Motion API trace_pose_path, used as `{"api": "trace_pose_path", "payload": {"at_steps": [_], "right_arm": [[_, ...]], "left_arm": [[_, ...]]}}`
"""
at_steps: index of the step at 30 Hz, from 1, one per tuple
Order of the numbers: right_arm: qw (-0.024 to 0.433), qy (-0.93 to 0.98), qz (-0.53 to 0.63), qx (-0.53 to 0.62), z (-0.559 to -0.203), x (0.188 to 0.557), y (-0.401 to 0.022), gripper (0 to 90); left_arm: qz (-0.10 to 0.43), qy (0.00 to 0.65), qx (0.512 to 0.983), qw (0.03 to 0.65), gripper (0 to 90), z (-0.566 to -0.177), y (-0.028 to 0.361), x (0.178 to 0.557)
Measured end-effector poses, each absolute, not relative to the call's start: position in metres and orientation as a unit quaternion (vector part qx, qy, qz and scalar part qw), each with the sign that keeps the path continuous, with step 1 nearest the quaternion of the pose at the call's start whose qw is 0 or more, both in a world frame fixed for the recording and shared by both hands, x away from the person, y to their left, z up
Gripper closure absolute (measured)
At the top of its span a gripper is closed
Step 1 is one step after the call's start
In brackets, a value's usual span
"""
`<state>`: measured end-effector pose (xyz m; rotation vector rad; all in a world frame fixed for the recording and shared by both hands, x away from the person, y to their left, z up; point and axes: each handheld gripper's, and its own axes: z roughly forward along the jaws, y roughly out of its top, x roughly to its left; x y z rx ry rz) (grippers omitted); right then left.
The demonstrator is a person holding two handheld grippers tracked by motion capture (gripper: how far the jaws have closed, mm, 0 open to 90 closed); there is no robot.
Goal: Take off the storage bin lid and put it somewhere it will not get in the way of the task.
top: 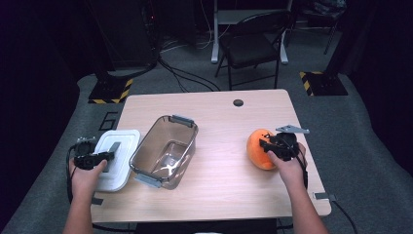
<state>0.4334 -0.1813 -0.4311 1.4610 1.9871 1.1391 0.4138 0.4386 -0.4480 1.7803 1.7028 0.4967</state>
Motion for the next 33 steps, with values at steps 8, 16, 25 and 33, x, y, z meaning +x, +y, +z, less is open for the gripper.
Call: {"api": "trace_pose_path", "payload": {"at_steps": [8, 16, 25, 33], "right_arm": [[0.211, 0.716, 0.410, 0.525, -0.432, 0.434, -0.181, 52.0], [0.210, 0.715, 0.410, 0.525, -0.432, 0.434, -0.181, 52.0], [0.209, 0.716, 0.411, 0.524, -0.432, 0.434, -0.180, 52.0], [0.210, 0.716, 0.411, 0.524, -0.432, 0.434, -0.180, 51.9]], "left_arm": [[0.183, 0.646, 0.679, 0.297, 66.2, -0.459, 0.440, 0.414], [0.185, 0.646, 0.679, 0.295, 66.2, -0.466, 0.437, 0.416], [0.183, 0.643, 0.687, 0.283, 66.2, -0.473, 0.432, 0.417], [0.179, 0.648, 0.687, 0.277, 66.2, -0.479, 0.430, 0.419]]}}
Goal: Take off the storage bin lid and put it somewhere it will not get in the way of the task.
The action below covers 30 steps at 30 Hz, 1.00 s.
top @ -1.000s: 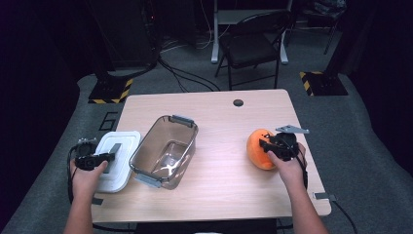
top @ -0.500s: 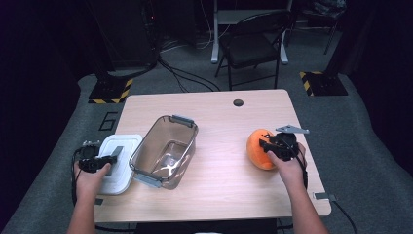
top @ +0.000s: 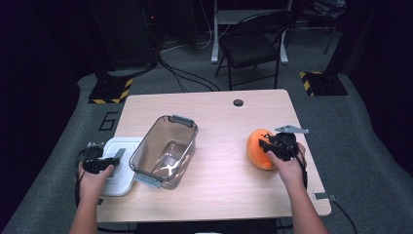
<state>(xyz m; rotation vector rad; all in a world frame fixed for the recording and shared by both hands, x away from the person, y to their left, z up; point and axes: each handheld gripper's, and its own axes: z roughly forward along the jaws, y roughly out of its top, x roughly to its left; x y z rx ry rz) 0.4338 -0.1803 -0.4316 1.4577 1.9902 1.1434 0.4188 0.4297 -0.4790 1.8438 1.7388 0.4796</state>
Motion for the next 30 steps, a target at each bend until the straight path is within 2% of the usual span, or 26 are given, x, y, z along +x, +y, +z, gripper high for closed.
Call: {"api": "trace_pose_path", "payload": {"at_steps": [30], "right_arm": [[0.210, 0.715, 0.412, 0.524, -0.432, 0.434, -0.180, 51.9]], "left_arm": [[0.170, 0.641, 0.701, 0.262, 66.2, -0.492, 0.414, 0.428]]}}
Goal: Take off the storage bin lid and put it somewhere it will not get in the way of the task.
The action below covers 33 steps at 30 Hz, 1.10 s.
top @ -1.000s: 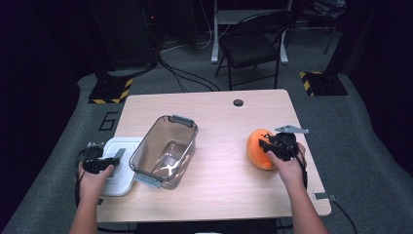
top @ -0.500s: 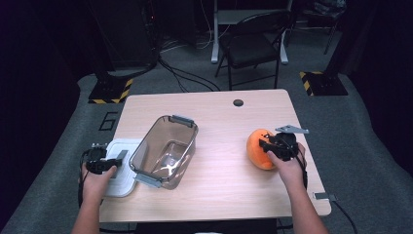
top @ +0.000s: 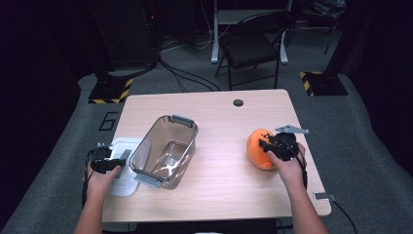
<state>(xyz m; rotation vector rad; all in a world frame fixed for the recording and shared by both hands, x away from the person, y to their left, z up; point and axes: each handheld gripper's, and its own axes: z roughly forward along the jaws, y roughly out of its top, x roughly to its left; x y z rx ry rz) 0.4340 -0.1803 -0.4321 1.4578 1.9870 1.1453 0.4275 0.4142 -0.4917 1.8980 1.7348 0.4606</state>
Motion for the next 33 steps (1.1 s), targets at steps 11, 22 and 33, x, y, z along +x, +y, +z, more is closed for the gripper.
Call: {"api": "trace_pose_path", "payload": {"at_steps": [11, 22, 33], "right_arm": [[0.210, 0.715, 0.412, 0.524, -0.433, 0.434, -0.180, 51.7], [0.212, 0.719, 0.406, 0.523, -0.429, 0.434, -0.180, 49.2], [0.201, 0.730, 0.398, 0.518, -0.419, 0.436, -0.180, 47.7]], "left_arm": [[0.166, 0.637, 0.702, 0.272, 65.4, -0.492, 0.416, 0.425], [0.169, 0.639, 0.696, 0.282, 53.9, -0.491, 0.421, 0.422], [0.171, 0.639, 0.695, 0.283, 50.3, -0.491, 0.422, 0.421]]}}
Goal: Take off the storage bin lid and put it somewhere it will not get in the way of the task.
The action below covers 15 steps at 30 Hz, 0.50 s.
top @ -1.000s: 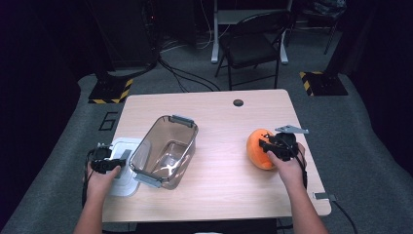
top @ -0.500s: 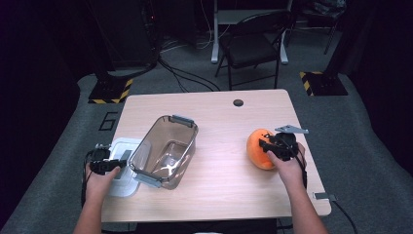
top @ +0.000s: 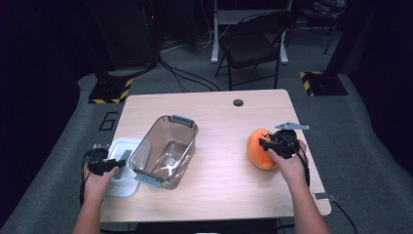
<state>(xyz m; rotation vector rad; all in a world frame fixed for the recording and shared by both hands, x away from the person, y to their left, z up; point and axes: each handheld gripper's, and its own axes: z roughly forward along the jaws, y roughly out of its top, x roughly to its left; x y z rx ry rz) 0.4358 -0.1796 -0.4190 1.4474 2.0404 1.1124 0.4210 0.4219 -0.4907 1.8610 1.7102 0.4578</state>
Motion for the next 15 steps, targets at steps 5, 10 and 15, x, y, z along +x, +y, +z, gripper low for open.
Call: {"api": "trace_pose_path", "payload": {"at_steps": [5, 10, 15], "right_arm": [[0.200, 0.738, 0.389, 0.514, -0.418, 0.438, -0.178, 47.6], [0.197, 0.746, 0.373, 0.515, -0.415, 0.441, -0.177, 46.8], [0.196, 0.748, 0.370, 0.515, -0.408, 0.446, -0.180, 44.9]], "left_arm": [[0.173, 0.636, 0.699, 0.280, 50.4, -0.490, 0.422, 0.420], [0.173, 0.635, 0.699, 0.280, 50.3, -0.490, 0.423, 0.420], [0.172, 0.636, 0.699, 0.280, 50.4, -0.490, 0.423, 0.420]]}}
